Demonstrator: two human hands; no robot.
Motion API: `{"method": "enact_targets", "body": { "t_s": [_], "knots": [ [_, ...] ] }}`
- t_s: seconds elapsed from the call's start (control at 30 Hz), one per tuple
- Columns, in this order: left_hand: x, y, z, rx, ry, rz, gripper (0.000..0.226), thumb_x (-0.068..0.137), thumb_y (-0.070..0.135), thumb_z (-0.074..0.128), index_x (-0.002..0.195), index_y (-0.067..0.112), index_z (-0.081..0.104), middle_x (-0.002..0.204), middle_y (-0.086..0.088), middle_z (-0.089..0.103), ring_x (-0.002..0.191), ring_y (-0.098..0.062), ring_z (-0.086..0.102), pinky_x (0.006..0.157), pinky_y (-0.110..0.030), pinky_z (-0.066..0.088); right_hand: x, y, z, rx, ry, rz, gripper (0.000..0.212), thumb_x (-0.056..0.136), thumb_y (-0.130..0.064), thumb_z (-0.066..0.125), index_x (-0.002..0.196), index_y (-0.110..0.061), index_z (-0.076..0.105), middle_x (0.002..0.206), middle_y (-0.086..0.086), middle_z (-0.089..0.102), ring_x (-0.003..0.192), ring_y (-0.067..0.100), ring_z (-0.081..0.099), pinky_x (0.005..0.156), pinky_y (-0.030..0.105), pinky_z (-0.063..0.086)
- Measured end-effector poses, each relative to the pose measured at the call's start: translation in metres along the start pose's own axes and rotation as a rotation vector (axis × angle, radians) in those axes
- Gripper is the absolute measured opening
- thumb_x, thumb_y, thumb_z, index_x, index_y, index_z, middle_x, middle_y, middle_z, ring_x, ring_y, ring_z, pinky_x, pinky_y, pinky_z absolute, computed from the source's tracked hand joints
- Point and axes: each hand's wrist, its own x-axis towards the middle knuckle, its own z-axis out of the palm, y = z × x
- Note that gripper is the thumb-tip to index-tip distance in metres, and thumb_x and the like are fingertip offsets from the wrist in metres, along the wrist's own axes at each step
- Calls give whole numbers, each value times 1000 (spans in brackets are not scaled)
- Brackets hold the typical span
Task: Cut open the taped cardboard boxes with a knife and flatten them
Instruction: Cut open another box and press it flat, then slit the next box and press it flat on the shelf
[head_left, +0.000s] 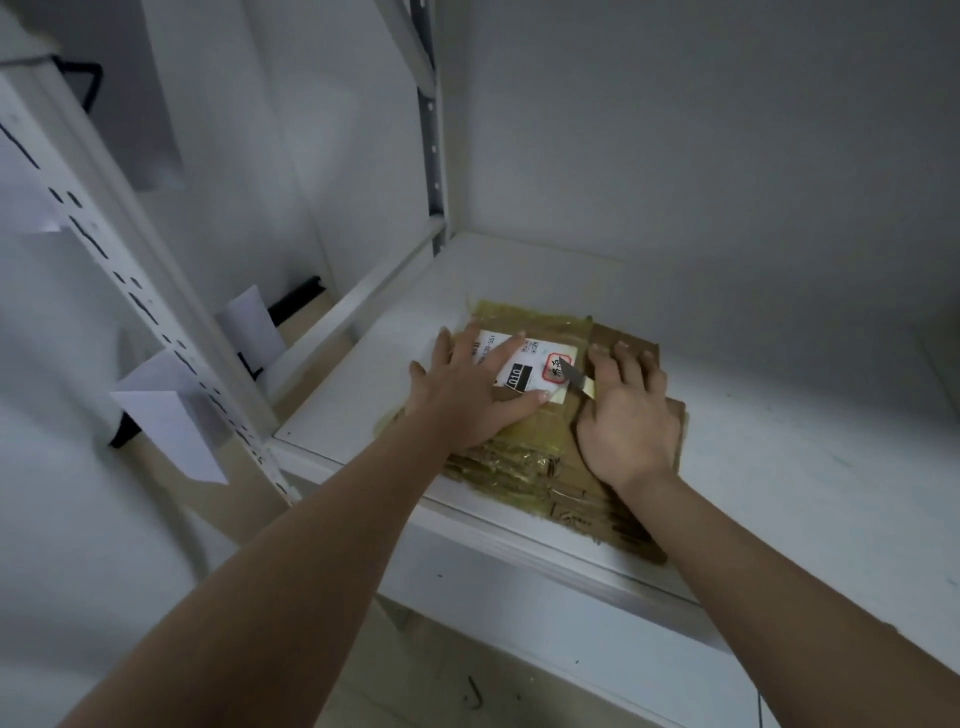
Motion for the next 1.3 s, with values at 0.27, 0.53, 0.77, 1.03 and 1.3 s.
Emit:
{"method": "enact_targets", "body": {
  "t_s": [0.27,0.53,0.77,1.03,1.3],
  "knots": [
    [-11,22,-30,366,79,1,81,81,82,25,151,41,18,160,-17,6,147,-38,-1,113,-62,3,-8,16,-12,487,128,25,36,98,-19,39,134,-20,46,151,3,34,145,22,13,113,50,24],
    [-28,57,-47,-19,60,-15,58,93,64,39,140,31,47,144,-2,48,132,-26,42,107,-49,31,-35,48,-41,595,158,79,37,101,-21,36,137,-21,46,138,4,49,135,23,33,106,35,33],
    [-39,98,-62,202,294,66,75,86,72,40,142,22,43,157,-16,21,146,-36,14,110,-66,10,-48,86,-49,548,196,182,38,100,-23,38,137,-21,44,132,13,51,120,31,50,96,41,46],
    [-34,167,-44,223,340,380,55,92,51,48,139,24,44,157,-12,21,148,-33,2,111,-66,6,-62,133,-60,493,244,280,30,98,-20,40,125,-18,54,119,15,57,105,32,56,83,33,45],
    [-31,283,-2,216,255,627,53,95,47,47,141,21,40,156,-11,18,148,-32,-1,112,-63,9,-100,237,-107,352,392,408,12,96,-12,43,89,-12,52,89,12,55,95,37,53,67,29,33]
  ]
}}
